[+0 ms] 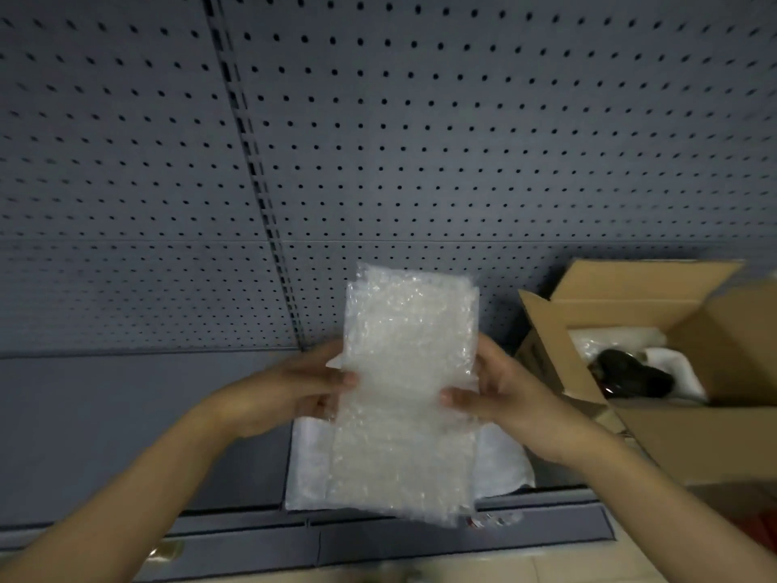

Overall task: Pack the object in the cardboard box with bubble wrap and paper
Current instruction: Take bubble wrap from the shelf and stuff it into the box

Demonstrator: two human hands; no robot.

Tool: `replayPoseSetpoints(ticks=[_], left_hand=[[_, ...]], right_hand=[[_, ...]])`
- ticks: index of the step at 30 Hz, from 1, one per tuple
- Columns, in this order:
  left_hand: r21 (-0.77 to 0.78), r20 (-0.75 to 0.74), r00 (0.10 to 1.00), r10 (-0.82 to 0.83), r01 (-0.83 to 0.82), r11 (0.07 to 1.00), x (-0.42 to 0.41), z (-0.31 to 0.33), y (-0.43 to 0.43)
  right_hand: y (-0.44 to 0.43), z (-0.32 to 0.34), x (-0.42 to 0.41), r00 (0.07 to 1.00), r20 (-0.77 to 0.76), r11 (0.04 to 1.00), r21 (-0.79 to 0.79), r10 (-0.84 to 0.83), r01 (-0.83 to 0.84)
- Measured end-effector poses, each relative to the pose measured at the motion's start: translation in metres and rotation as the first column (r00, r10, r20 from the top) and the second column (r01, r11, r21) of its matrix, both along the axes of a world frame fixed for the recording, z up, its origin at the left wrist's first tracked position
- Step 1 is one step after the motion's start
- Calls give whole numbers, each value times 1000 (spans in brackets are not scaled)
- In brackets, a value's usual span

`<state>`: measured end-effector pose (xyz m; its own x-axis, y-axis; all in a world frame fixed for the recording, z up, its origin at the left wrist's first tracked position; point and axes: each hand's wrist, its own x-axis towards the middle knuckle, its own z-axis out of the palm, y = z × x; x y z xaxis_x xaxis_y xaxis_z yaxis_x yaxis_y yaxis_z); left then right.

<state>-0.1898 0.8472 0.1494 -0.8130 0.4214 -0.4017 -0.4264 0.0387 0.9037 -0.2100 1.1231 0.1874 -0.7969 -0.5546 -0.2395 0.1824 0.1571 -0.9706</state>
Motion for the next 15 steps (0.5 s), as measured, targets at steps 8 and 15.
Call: replayPoseSetpoints(ticks=[8, 15], left_hand=[[257, 58, 997, -44, 28, 966, -29, 15, 96], [423, 126, 973, -194, 124, 897, -49, 13, 158]], right_hand=[[93, 16, 20, 998, 19, 971, -231, -65, 68], [171, -13, 20, 939, 326, 922, -387, 110, 26]])
